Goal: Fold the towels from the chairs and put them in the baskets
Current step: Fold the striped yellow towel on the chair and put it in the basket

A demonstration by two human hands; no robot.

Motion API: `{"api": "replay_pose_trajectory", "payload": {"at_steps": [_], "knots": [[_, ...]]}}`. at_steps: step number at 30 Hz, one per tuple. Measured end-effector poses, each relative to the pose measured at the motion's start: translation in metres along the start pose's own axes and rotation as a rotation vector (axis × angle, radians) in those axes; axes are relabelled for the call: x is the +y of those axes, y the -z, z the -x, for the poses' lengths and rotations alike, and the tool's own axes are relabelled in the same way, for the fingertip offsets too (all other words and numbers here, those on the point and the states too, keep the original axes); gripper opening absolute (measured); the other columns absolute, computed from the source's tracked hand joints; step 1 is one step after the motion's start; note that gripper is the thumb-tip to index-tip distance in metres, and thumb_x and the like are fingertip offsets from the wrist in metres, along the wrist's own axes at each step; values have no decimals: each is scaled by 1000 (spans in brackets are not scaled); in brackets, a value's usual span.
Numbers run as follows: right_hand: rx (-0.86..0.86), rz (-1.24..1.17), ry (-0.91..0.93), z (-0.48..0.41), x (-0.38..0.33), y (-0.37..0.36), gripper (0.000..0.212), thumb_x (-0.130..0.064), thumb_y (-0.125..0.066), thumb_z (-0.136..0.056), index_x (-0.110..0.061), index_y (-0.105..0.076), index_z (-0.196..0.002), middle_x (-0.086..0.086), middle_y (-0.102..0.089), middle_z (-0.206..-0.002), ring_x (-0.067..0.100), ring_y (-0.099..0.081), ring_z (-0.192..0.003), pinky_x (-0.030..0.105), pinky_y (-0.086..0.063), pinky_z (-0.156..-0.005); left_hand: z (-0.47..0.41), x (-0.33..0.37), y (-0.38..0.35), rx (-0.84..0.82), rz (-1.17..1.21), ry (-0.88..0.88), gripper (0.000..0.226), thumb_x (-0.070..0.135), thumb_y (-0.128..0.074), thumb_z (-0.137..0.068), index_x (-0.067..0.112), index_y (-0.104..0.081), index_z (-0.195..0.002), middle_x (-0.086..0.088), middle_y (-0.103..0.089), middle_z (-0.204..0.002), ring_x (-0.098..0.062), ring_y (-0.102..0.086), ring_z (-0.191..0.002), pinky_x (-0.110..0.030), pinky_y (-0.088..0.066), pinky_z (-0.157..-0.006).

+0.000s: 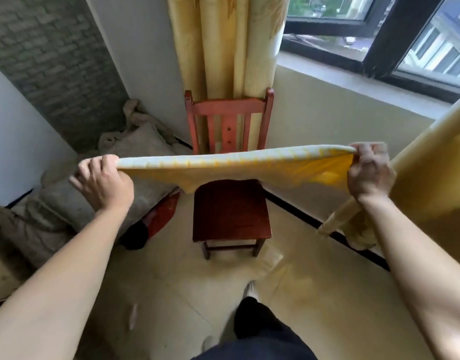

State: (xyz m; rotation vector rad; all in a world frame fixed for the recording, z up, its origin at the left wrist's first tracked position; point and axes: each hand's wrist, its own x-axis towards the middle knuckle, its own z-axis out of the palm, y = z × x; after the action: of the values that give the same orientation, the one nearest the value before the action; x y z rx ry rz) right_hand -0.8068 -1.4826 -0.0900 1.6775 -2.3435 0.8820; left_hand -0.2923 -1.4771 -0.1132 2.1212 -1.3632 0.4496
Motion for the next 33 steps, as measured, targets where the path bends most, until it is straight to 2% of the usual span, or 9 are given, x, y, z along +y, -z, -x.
{"api": "replay_pose_trajectory", "payload": {"at_steps": [3, 6, 10, 13, 16, 21, 26, 30, 33], "knots": [[-125, 40, -53, 50, 25, -31, 30, -13, -48, -93, -20, -69, -114, 15, -54, -117, 40, -57, -108, 46, -50, -78, 58, -25, -23, -193, -60, 22, 23, 13, -49, -78, 9, -66, -92, -17, -63, -102, -36, -46, -111, -52, -29, -96], [-216, 62, -50, 96, 48, -62, 34, -13, -46, -88, -19, -72, -110, 14, -60, -112, 39, -59, -104, 44, -51, -73, 106, -44, -45, -429, -129, 28, 23, 5, -55, -79, 7, -71, -96, -17, -63, -105, -38, -49, -107, -52, -36, -93], [-435, 120, -79, 146, 75, -103, 29, -8, -56, -89, -20, -73, -110, 11, -63, -112, 36, -60, -106, 42, -51, -76, 159, -64, -75, -721, -256, -56, 37, 5, -52, -89, 20, -71, -116, -9, -63, -117, -33, -50, -111, -43, -35, -92], [-521, 153, -59, 167, 87, -120, 27, -10, -59, -90, -22, -74, -109, 8, -64, -110, 34, -60, -107, 41, -52, -78, 179, -68, -88, -814, -330, -80, 40, 6, -52, -90, 28, -70, -117, -8, -64, -114, -30, -51, -112, -41, -35, -92], [-585, 170, -78, 169, 98, -132, 28, -9, -59, -90, -22, -73, -111, 7, -64, -112, 31, -59, -109, 40, -51, -81, 181, -65, -98, -845, -403, -74, 35, 7, -53, -90, 28, -69, -112, -9, -64, -108, -31, -52, -112, -41, -38, -92], [-650, 194, -80, 144, 108, -155, 32, -11, -56, -91, -23, -70, -117, 7, -61, -118, 32, -57, -112, 41, -50, -86, 162, -60, -123, -854, -426, -7, 34, 7, -49, -92, 25, -67, -115, -13, -65, -113, -34, -52, -114, -42, -41, -93], [-707, 196, -88, 111, 110, -187, 33, -10, -47, -94, -19, -66, -119, 11, -58, -110, 36, -57, -105, 43, -48, -80, 137, -51, -153, -876, -452, 28, 32, 4, -50, -90, 21, -67, -111, -14, -62, -112, -36, -51, -113, -44, -40, -93], [-670, 149, -71, 82, 106, -207, 29, -9, -48, -93, -14, -64, -116, 15, -56, -109, 40, -57, -101, 45, -49, -77, 115, -35, -175, -841, -453, 33, 30, 2, -49, -87, 15, -66, -108, -17, -61, -109, -38, -50, -112, -46, -40, -93], [-585, 109, -52, 36, 94, -217, 29, -12, -48, -92, -18, -64, -115, 12, -57, -113, 37, -57, -104, 44, -50, -77, 86, -8, -189, -737, -396, 83, 28, 1, -48, -86, 11, -65, -106, -20, -60, -111, -40, -49, -112, -50, -39, -93]]}}
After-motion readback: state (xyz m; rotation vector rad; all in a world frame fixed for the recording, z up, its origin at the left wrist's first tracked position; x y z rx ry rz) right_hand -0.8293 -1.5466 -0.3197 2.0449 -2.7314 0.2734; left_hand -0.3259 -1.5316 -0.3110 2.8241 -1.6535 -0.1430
